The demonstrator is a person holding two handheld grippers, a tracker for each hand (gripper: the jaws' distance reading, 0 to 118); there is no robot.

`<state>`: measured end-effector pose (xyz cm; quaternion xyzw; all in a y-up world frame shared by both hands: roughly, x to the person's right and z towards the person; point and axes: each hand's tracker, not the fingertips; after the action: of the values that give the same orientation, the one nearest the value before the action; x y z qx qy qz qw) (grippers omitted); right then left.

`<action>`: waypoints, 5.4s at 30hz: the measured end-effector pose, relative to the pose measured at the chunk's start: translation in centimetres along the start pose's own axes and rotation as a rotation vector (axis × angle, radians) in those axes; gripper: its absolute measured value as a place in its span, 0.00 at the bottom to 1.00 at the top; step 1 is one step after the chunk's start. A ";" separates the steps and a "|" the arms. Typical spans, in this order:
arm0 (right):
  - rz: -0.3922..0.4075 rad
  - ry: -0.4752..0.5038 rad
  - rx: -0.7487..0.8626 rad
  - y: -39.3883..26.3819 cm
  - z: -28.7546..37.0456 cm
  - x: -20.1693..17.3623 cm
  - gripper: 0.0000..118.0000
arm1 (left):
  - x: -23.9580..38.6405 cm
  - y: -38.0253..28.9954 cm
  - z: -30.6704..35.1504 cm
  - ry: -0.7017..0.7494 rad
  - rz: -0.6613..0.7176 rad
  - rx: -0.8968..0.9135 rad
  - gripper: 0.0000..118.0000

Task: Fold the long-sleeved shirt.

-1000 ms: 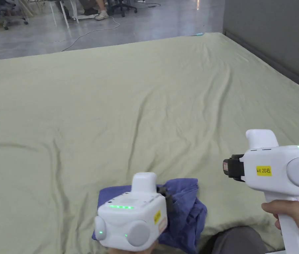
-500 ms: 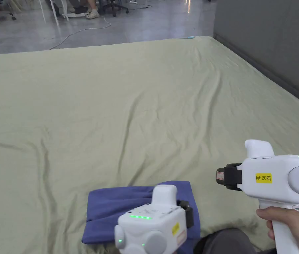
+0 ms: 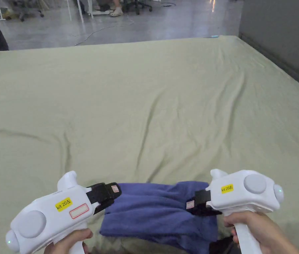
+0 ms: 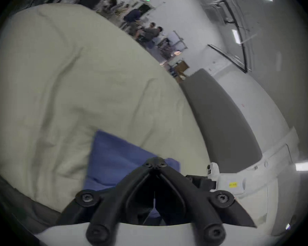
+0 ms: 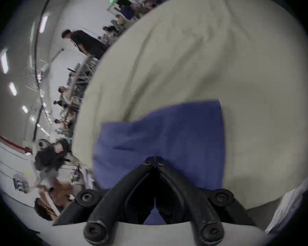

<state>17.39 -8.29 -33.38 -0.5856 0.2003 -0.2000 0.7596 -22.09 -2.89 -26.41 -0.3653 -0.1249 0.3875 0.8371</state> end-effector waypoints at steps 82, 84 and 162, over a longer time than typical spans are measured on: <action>0.595 -0.325 1.066 5.4 13.6 -26.2 0.00 | 14.8 11.2 7.8 0.302 -0.723 0.779 0.00; 0.577 -0.395 1.137 5.0 14.5 -23.8 0.00 | 15.7 9.9 5.3 0.314 -0.728 0.825 0.00; 0.576 -0.520 1.234 -3.6 11.6 -14.0 1.00 | 9.7 -2.2 4.0 0.344 -0.826 0.842 1.00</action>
<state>11.64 7.84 -26.19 -0.0035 0.0103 0.0771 0.9970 -16.28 5.40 -22.77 0.0181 0.0444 -0.0171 0.9987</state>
